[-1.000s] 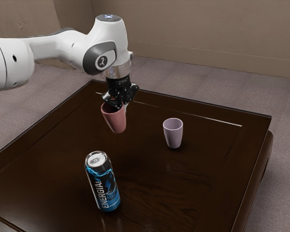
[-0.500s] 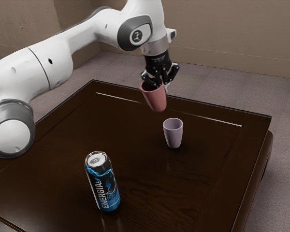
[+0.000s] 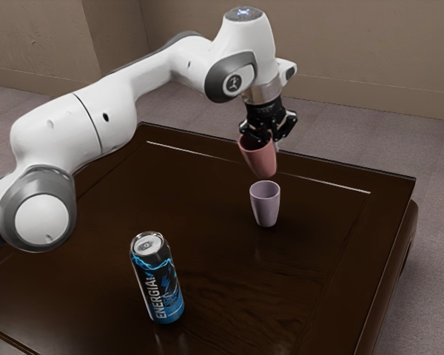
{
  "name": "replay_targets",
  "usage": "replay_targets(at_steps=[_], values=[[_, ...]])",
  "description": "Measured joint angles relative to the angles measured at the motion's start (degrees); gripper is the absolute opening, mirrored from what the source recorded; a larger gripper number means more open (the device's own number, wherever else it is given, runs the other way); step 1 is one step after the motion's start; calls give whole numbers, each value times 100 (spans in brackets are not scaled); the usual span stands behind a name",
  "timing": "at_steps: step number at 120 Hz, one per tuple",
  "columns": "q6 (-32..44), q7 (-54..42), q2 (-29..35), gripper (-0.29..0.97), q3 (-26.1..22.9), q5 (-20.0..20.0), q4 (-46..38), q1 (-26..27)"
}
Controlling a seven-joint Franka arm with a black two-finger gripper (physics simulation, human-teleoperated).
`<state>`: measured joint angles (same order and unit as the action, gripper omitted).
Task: Place the left cup onto the right cup
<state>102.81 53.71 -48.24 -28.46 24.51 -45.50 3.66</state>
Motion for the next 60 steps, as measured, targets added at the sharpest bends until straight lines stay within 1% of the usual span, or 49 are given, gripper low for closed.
replay_targets(at_steps=[27, 46, 60], values=[[221, -194, -175, -10, 58, -10, -35, -12], [248, -282, -209, -10, 240, -150, -63, -15], [221, -327, -210, -10, 230, -220, -78, -8]])
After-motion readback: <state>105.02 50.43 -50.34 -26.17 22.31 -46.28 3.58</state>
